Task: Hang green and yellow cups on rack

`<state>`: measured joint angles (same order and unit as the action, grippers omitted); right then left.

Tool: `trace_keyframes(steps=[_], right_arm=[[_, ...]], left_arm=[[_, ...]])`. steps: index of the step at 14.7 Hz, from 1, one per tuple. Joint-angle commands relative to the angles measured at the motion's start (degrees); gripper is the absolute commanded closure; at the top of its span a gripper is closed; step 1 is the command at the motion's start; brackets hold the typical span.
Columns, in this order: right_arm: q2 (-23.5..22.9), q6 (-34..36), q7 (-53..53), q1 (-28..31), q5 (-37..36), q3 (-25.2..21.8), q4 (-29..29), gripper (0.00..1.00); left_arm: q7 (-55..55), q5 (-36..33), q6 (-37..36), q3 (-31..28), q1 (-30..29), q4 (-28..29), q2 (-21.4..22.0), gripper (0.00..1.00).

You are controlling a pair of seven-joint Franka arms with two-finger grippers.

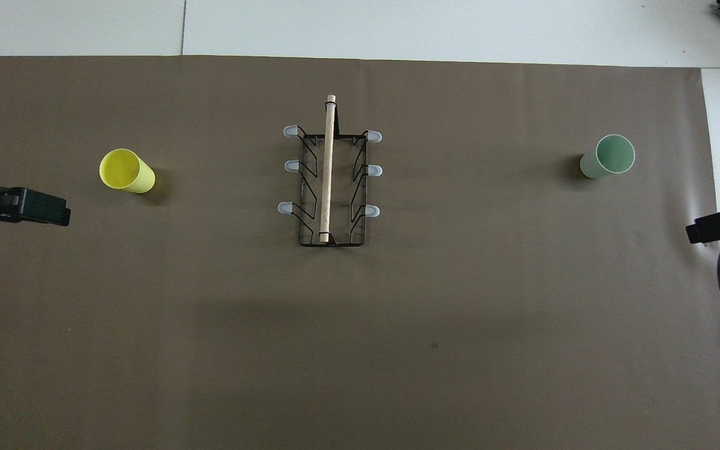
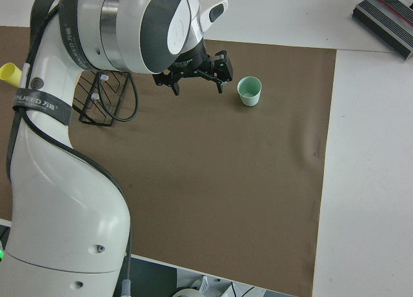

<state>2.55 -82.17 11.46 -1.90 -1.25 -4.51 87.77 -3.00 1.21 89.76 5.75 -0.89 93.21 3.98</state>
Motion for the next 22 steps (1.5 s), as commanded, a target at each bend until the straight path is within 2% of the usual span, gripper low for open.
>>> trace_keyframes(steps=[1,4,7,9,12,14,16,18,20,22], right_arm=[[-0.43,-2.62,-0.40,-0.20,0.72,0.29,0.38,0.00],[-3.32,-6.75,3.72,-0.21,-0.33,0.38,0.39,0.00],[-7.63,-10.02,7.86,-0.12,-3.30,0.99,-0.84,0.00],[-10.10,-14.74,13.02,-0.21,-7.69,2.66,-1.28,0.00],[-15.18,-16.52,24.28,-0.12,-14.99,4.68,-3.46,0.00],[-17.83,-17.40,30.34,-0.29,-19.29,5.13,-5.49,0.00],[-18.19,-18.80,37.37,-3.01,-26.57,5.48,-4.46,0.00],[-17.75,-19.43,40.73,-3.55,-29.67,5.39,-2.60,0.00],[-17.49,-19.34,45.97,-3.46,-30.83,5.48,-2.08,0.00],[-16.35,-22.22,55.20,-2.84,-30.92,5.48,1.16,0.00]], left_arm=[[0.28,0.46,3.13,-0.38,0.28,3.03,1.82,0.00],[3.07,0.46,4.45,-0.38,0.36,3.91,0.86,0.00],[12.20,1.16,5.77,-0.21,-0.59,2.25,-3.26,0.00],[21.84,4.22,6.47,-0.56,-1.21,2.68,-5.29,0.00],[37.85,14.76,8.57,-0.56,-6.56,3.81,-8.02,0.00],[48.22,21.16,16.54,-0.47,-9.73,8.98,-8.02,0.00],[51.33,28.47,22.18,-0.47,-13.59,14.69,-8.20,0.00],[55.27,35.41,30.78,-0.47,-17.02,20.24,-8.37,0.00],[61.68,41.38,35.72,-0.38,-18.88,22.01,-11.17,0.00],[65.13,46.50,36.53,-0.30,-20.37,22.63,-13.90,0.00]])
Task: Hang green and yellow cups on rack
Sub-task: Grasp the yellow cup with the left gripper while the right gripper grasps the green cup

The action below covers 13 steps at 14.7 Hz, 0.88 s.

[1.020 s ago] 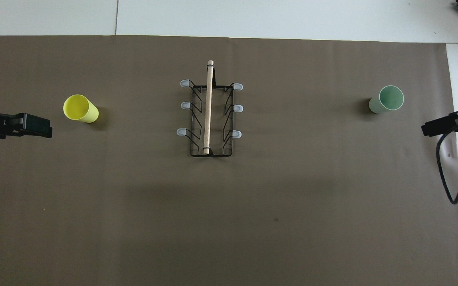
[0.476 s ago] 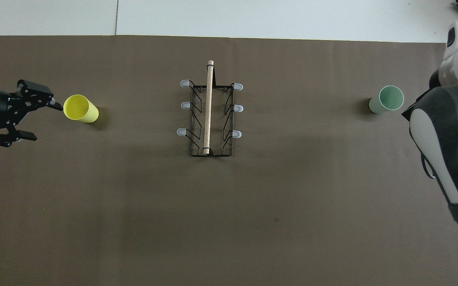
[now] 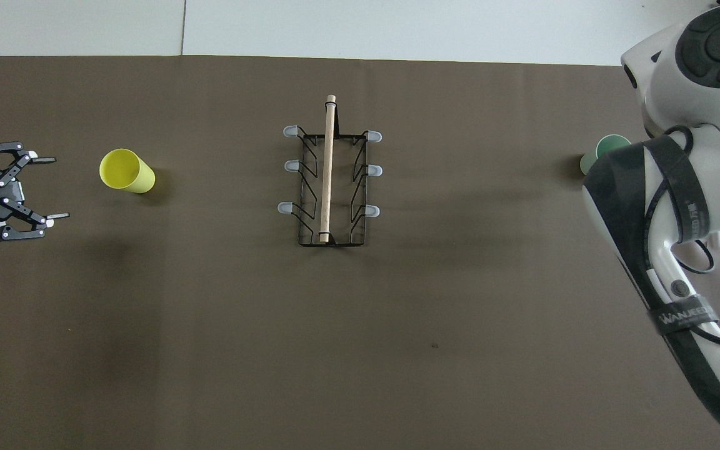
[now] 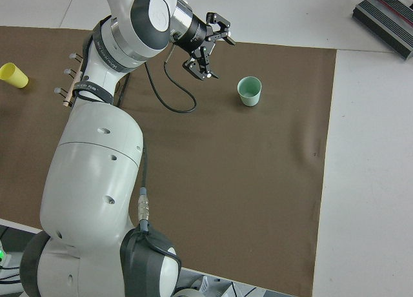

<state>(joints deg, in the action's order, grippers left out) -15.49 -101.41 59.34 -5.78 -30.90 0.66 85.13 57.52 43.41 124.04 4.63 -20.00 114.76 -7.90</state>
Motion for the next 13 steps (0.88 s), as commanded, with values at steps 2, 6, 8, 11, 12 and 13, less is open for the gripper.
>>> trace_keyframes(steps=[2,6,8,11,12,13], right_arm=[[3.01,-4.75,10.17,0.86,-5.28,0.31,6.71,0.00],[1.35,-5.89,10.53,-2.38,-13.90,0.40,10.31,0.00],[0.29,-8.88,10.62,-4.75,-18.21,0.40,13.29,0.00],[-1.64,-12.74,10.62,-6.78,-24.02,0.40,16.37,0.00],[-3.30,-12.76,10.53,-7.48,-25.86,0.40,16.47,0.00],[-5.14,-12.58,10.01,-8.18,-28.05,0.40,16.47,0.00]], left_arm=[[5.15,10.70,2.26,0.99,-3.97,3.78,-3.43,0.00],[4.71,22.48,1.65,1.43,-6.44,7.83,-5.10,0.00],[-0.18,26.36,0.52,1.44,-6.54,8.54,-5.37,0.00],[-10.21,31.56,-2.57,1.52,-7.06,10.12,-5.81,0.00],[-11.89,32.61,-2.74,1.61,-7.67,10.74,-6.07,0.00],[-13.12,33.93,-2.75,1.70,-7.68,11.09,-6.07,0.00]])
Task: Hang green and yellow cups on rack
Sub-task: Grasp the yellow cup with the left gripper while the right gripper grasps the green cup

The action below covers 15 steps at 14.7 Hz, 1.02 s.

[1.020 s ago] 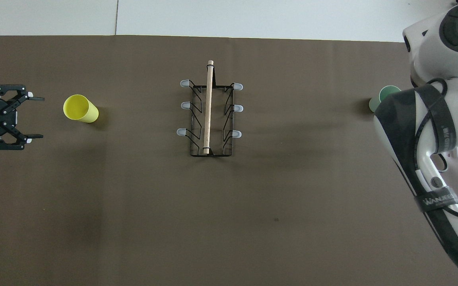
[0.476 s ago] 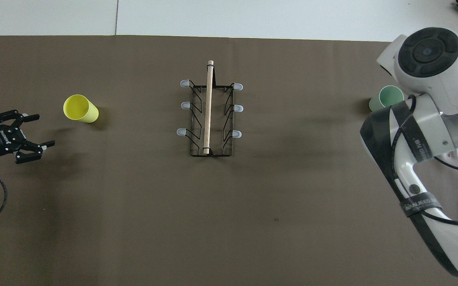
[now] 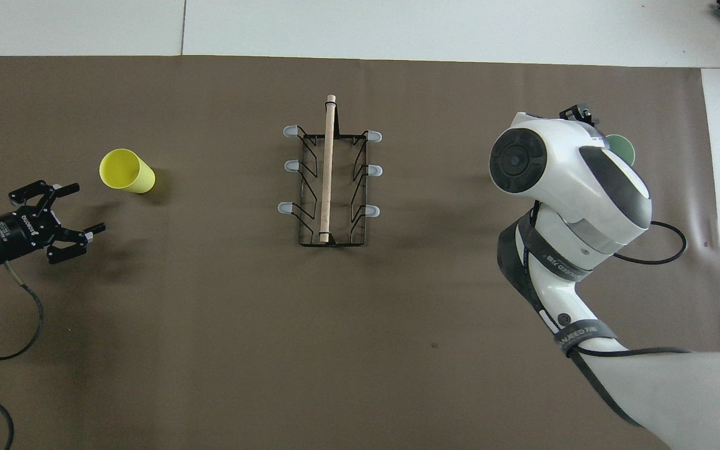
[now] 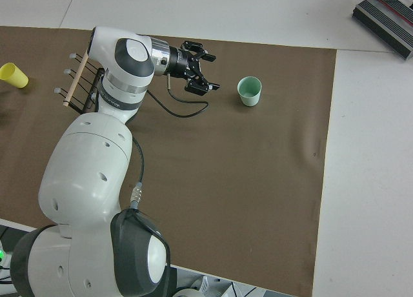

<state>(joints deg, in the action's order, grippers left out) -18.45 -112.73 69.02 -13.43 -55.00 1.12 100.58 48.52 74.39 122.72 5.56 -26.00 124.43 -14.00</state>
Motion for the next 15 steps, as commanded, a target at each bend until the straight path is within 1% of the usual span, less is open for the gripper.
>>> trace_keyframes(steps=[1,2,4,5,6,7,8,10,13,15], right_arm=[[-3.86,-1.27,-0.37,-1.42,-5.20,-0.06,0.84,0.00],[-5.53,-1.44,-2.82,-2.04,-6.43,-0.15,0.76,0.00],[-7.56,-1.88,-7.05,-1.78,-10.20,-0.06,1.19,0.00],[-8.79,-1.97,-8.19,-1.78,-10.91,-0.06,1.28,0.00],[-9.41,-1.97,-10.29,-1.69,-10.92,-0.06,1.63,0.00],[-9.41,-2.58,-12.49,-1.43,-11.01,-0.06,2.77,0.00],[-9.50,-4.67,-14.08,-1.17,-11.88,-0.15,4.17,0.00],[-9.59,-6.62,-18.20,-0.12,-16.17,-0.15,6.81,0.00],[-9.41,-8.73,-19.98,1.47,-19.70,-0.15,8.22,0.00],[-9.59,-11.80,-20.24,3.83,-23.91,-0.15,8.75,0.00]], left_arm=[[-5.27,4.43,-1.35,0.85,-1.60,1.69,-0.06,0.00],[-6.33,6.62,-1.26,0.86,-1.25,1.69,-0.49,0.00],[-11.49,9.53,-1.60,1.55,-1.94,1.61,-3.73,0.00],[-13.70,10.33,-2.30,2.34,-3.69,1.08,-5.66,0.00],[-14.15,11.21,-2.22,4.52,-4.84,0.82,-6.03,0.00],[-14.51,13.04,-2.22,5.94,-5.98,0.73,-6.21,0.00],[-15.90,15.06,-1.96,6.30,-5.90,0.73,-6.30,0.00],[-17.76,18.06,-1.00,7.27,-5.55,0.21,-7.44,0.00],[-17.68,20.26,2.16,9.29,-5.46,-1.55,-8.93,0.00],[-17.50,20.62,3.92,10.61,-5.64,-3.22,-9.90,0.00]])
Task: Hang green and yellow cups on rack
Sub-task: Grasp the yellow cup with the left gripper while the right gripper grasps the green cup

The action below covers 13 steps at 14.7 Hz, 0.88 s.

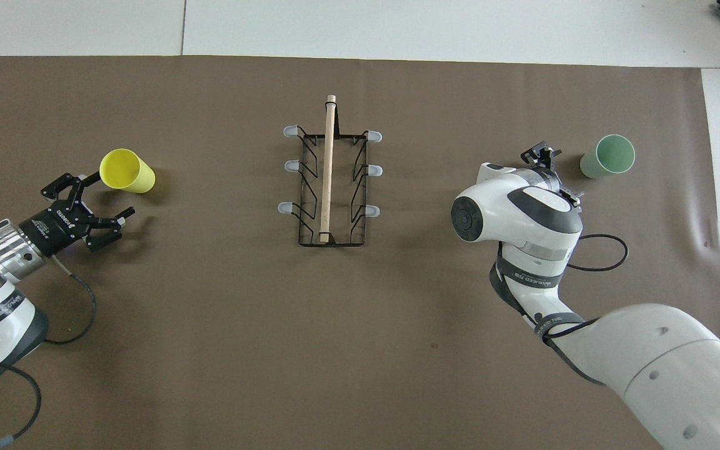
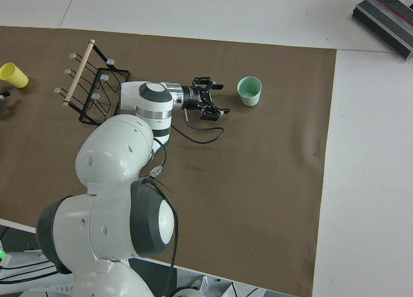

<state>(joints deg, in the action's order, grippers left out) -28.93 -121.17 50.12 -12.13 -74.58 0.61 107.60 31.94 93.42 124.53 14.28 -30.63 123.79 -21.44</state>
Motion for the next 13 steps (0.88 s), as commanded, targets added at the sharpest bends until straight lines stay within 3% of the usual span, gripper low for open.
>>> trace_keyframes(steps=[1,13], right_arm=[[0.72,-4.50,-2.03,3.33,-6.43,0.35,1.74,0.00],[1.16,-4.95,-8.88,6.49,-15.14,0.27,3.49,0.00]], left_arm=[[-1.00,2.03,2.47,1.98,-0.92,-3.02,-3.25,0.00],[-1.43,5.72,5.55,4.18,-0.66,-6.46,-6.68,0.00]])
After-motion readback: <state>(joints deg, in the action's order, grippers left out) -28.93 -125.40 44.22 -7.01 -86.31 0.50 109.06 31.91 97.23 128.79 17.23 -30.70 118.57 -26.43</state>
